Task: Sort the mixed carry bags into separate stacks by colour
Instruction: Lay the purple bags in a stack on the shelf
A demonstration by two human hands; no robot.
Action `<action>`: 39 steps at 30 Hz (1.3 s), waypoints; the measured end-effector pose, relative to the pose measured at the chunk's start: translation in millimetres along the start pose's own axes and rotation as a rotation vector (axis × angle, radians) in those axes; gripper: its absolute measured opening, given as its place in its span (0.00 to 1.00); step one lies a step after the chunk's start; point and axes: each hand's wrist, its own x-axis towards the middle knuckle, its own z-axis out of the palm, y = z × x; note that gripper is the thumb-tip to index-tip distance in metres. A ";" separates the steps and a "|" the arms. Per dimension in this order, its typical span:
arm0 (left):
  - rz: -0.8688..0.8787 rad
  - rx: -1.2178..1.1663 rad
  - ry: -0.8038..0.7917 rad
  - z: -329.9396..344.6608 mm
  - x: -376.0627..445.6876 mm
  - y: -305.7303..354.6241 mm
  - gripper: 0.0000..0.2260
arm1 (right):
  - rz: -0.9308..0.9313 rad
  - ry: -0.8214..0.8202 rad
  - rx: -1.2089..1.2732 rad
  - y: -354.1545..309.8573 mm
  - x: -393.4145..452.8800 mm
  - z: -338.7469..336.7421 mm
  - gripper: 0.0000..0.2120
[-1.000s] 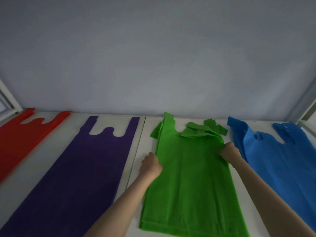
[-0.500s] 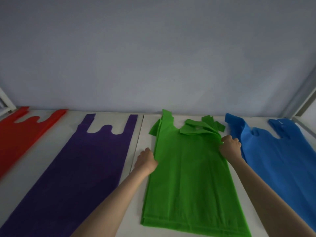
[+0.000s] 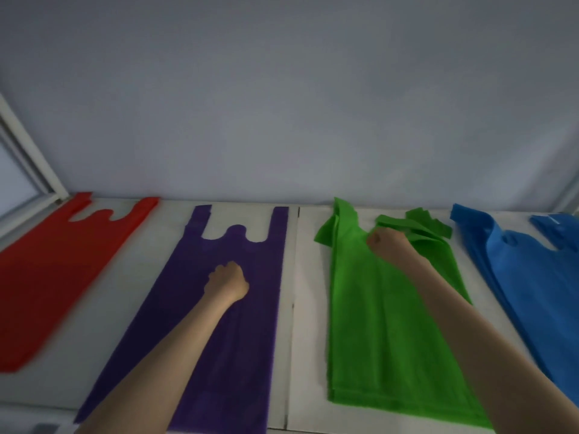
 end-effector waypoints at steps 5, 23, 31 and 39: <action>-0.165 -0.013 0.112 -27.9 17.7 -81.5 0.28 | -0.113 0.006 0.074 -81.8 -13.5 50.9 0.14; -0.057 -0.286 -0.083 -35.9 38.3 -162.4 0.35 | 0.261 -0.001 0.138 -148.1 -21.4 141.3 0.26; -0.047 -0.265 -0.040 -35.0 43.9 -164.3 0.28 | 0.255 0.008 0.063 -145.6 -18.9 142.5 0.23; -0.083 -0.335 -0.057 -33.2 49.0 -164.6 0.26 | 0.263 -0.054 0.183 -141.8 -9.4 142.3 0.19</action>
